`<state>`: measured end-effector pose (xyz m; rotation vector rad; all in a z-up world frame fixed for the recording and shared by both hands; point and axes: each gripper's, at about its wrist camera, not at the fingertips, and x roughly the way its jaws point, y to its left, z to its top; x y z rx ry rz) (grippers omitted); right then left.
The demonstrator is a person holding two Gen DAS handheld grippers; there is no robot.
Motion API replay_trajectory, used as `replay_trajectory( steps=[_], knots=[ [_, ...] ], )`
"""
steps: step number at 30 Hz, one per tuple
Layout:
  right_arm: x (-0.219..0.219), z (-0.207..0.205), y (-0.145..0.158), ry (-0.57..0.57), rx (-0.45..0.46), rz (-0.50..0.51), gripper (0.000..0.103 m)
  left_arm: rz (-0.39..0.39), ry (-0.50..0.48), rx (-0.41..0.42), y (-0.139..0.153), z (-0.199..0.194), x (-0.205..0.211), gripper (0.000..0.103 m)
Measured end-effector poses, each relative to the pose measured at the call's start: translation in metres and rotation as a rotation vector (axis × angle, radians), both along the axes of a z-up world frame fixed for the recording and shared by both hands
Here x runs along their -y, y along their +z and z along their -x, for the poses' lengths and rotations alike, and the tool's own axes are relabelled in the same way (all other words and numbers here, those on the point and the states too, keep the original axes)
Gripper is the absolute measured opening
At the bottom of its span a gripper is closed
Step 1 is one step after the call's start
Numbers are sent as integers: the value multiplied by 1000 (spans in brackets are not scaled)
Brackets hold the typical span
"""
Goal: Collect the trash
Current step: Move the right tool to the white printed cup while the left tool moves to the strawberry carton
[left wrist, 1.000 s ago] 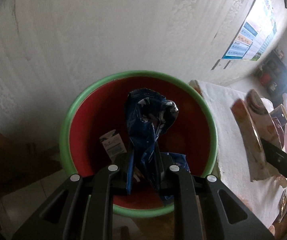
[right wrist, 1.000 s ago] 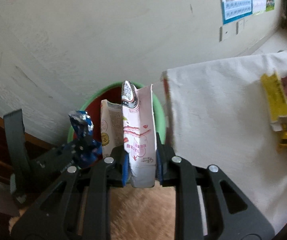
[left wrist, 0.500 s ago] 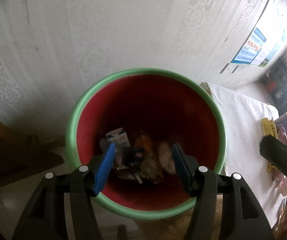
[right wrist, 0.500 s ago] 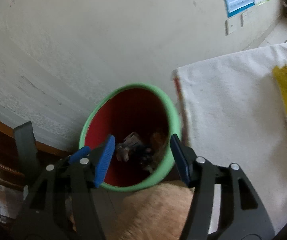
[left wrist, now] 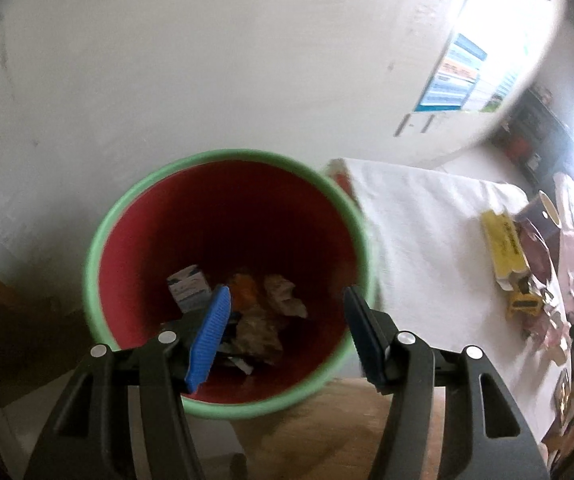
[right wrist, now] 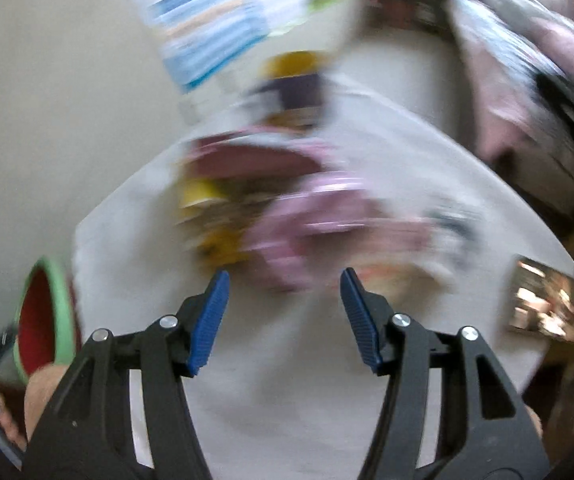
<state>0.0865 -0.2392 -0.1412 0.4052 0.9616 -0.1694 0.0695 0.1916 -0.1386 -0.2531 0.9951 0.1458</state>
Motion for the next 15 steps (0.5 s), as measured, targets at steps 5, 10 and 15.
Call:
replay_trajectory(
  steps=[5,10,15],
  knots=[
    [68,5,-20,-195,-20,-41,56,-20,-74,4,7,-1,32,56],
    [109,-8,-54,-288,-85,-132,56,-47,-142,12,17,3,61,56],
    [113,-18,-78,-262,-118,-276,55,-58,-223,7,20,6,93,56]
  ],
)
